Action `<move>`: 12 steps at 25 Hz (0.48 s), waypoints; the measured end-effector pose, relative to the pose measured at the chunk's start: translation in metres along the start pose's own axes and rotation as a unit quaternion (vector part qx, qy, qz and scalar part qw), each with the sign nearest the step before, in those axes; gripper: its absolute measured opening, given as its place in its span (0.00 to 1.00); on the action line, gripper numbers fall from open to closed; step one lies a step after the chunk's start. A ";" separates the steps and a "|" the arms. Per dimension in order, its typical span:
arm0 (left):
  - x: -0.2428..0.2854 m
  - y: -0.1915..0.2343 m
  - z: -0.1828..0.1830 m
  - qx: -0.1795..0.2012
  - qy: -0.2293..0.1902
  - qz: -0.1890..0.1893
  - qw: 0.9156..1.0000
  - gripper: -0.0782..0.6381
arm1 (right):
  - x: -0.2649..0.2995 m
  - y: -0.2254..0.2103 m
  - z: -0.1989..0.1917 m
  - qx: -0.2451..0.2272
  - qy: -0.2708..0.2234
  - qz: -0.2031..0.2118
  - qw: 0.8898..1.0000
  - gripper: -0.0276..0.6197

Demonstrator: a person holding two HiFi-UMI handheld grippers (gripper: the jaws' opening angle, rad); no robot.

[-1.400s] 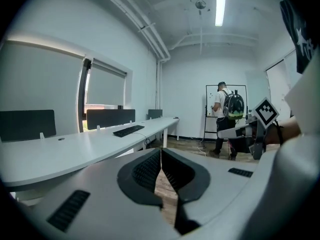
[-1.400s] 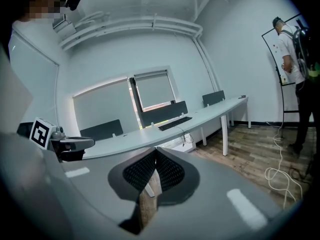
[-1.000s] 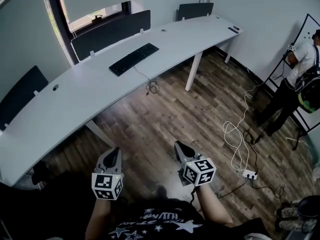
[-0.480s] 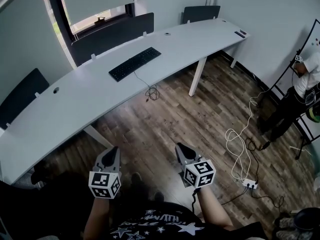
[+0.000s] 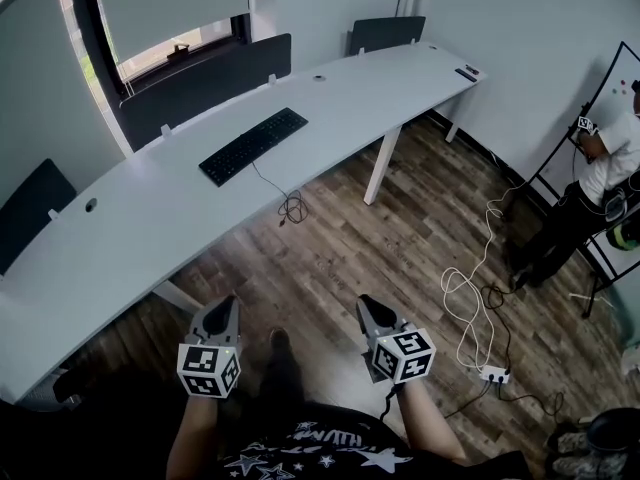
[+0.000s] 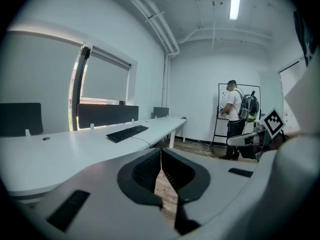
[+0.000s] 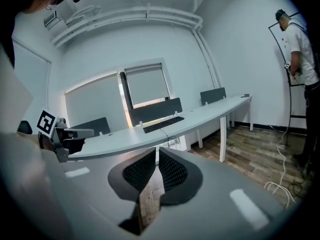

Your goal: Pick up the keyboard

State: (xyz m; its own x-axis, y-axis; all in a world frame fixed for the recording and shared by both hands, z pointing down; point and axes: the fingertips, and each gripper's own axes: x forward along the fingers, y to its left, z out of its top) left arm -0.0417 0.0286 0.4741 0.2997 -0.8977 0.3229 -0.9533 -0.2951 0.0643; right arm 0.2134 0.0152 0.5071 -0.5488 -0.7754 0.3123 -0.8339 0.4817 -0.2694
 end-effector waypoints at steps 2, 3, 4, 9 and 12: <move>0.021 0.012 0.010 0.002 -0.005 -0.004 1.000 0.13 | 0.021 -0.006 0.013 -0.002 -0.001 -0.004 1.000 0.05; 0.031 0.019 0.015 0.002 -0.006 -0.005 1.000 0.13 | 0.032 -0.007 0.019 -0.006 -0.001 -0.003 1.000 0.05; 0.041 0.027 0.017 0.000 -0.007 -0.005 1.000 0.13 | 0.043 -0.008 0.024 -0.011 0.001 -0.001 1.000 0.05; 0.090 0.059 0.024 -0.013 0.003 -0.011 1.000 0.13 | 0.097 -0.021 0.040 -0.013 0.016 -0.008 1.000 0.05; 0.116 0.079 0.034 -0.011 0.008 -0.015 1.000 0.13 | 0.128 -0.025 0.055 -0.009 0.018 -0.009 1.000 0.05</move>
State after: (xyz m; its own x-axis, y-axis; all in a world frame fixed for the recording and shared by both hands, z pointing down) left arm -0.0813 -0.1103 0.4850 0.3278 -0.8834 0.3348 -0.9445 -0.3143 0.0953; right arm 0.1676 -0.1187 0.5043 -0.5359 -0.7688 0.3488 -0.8439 0.4764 -0.2465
